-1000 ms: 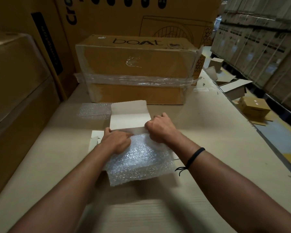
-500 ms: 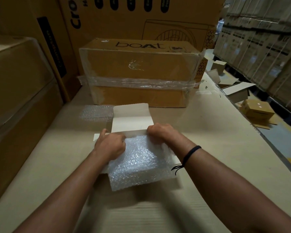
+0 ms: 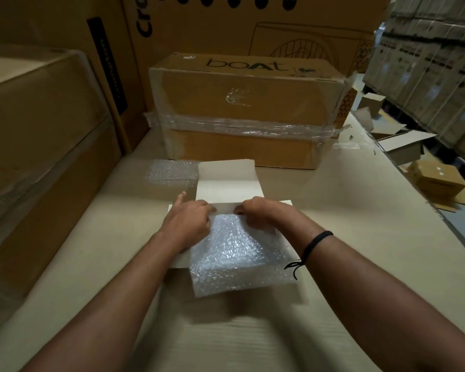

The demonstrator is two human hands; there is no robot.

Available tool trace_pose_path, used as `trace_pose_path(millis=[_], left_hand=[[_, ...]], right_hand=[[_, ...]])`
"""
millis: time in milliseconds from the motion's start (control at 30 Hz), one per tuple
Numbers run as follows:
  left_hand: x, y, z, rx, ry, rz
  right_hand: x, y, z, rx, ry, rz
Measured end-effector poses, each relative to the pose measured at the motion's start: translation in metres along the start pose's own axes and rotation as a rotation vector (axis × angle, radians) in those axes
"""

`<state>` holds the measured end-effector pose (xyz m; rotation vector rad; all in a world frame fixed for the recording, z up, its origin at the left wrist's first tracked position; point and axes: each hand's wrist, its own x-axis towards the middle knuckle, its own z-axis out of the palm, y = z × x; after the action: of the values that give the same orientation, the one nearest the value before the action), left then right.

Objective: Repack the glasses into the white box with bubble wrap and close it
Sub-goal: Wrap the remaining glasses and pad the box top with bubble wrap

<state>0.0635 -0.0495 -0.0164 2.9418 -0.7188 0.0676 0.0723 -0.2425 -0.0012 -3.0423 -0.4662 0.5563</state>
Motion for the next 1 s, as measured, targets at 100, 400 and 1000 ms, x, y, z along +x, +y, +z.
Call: trace_pose_path(millis=[100,400,1000], left_hand=[[0.000,0.001,-0.002,0.032,-0.113,0.011],[-0.008,-0.009,-0.002,-0.006,-0.028,0.083],[-0.001,-0.007,-0.003,0.261,-0.100,-0.024]], right_hand=[[0.003,-0.005,-0.010,-0.010,0.039,-0.026],[0.016,-0.005,0.005,0.077,-0.063,-0.082],[-0.015,0.033,-0.003,0.041,0.020,0.107]])
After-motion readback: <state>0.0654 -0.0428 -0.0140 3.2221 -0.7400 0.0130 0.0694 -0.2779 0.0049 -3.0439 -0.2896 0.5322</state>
